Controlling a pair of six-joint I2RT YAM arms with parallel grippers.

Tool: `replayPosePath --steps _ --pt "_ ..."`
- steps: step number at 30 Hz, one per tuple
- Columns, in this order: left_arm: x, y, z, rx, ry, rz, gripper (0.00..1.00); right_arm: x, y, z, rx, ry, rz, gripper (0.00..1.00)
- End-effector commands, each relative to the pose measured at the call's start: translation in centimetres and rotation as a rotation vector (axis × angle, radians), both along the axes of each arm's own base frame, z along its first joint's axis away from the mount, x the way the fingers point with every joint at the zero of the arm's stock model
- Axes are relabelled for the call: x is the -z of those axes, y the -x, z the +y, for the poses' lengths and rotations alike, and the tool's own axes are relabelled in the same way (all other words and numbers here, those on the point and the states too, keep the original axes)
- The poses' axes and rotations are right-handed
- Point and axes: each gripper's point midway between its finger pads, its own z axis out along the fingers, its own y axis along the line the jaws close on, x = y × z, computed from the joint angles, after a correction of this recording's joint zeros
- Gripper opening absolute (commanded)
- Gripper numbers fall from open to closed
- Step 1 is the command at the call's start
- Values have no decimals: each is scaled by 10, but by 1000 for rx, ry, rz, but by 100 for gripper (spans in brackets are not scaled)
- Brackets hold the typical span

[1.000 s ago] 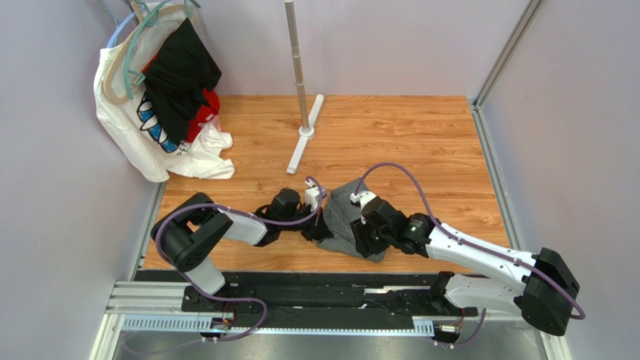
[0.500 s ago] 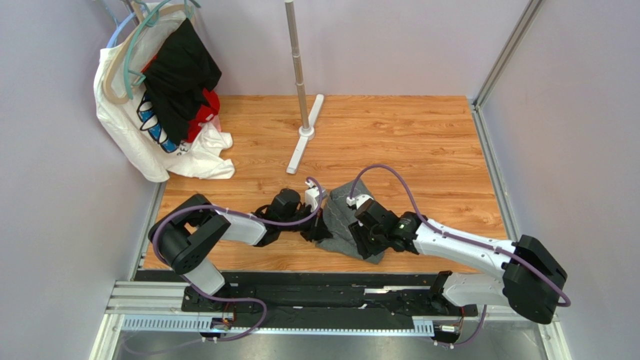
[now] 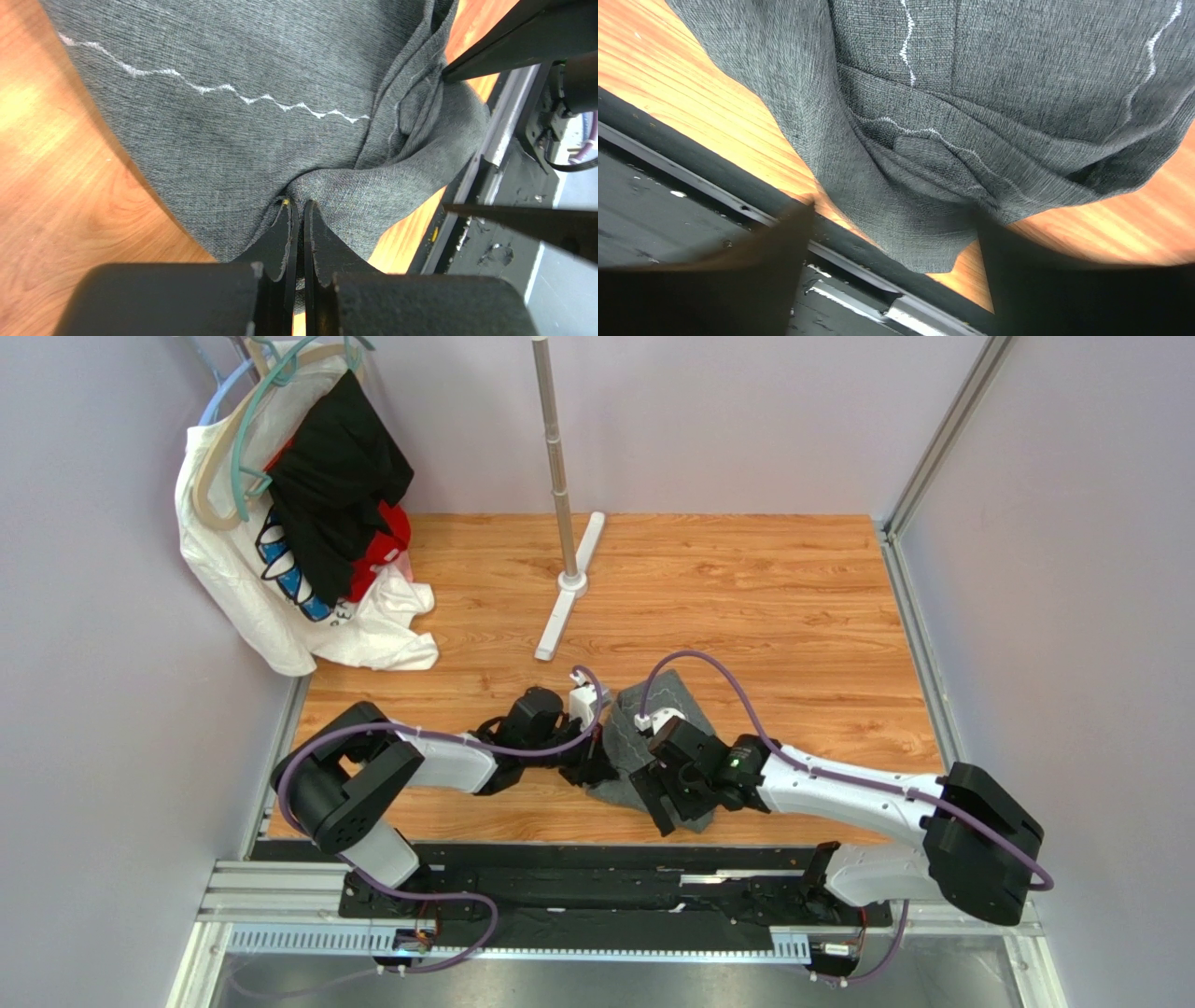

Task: Fold the napkin, place the utensils inside, and roll it up
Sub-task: Roll the napkin with the utensil

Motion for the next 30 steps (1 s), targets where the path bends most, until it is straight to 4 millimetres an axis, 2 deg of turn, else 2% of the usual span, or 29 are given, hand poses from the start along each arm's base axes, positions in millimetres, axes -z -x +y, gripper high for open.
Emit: replayPosePath --steps 1,6,10,12,16,18,25,30 --pt "55 13 50 -63 -262 70 0 -8 -6 6 -22 26 -16 99" --pt "55 12 52 -73 -272 68 0 -10 -7 12 -54 25 -11 97" --pt "58 10 56 -90 -289 73 0 -9 -3 11 -51 23 2 91" --pt "58 8 58 -101 -290 77 0 -8 1 9 -47 28 24 83" --pt "56 7 59 -109 -288 76 0 -5 12 4 -18 37 80 76" --pt "55 7 59 -108 -287 72 0 -5 17 2 -11 40 108 69" --pt "55 5 60 -112 -286 73 0 -1 23 0 -11 61 145 45" --pt "58 6 63 -128 -304 86 0 6 32 3 -19 62 208 32"
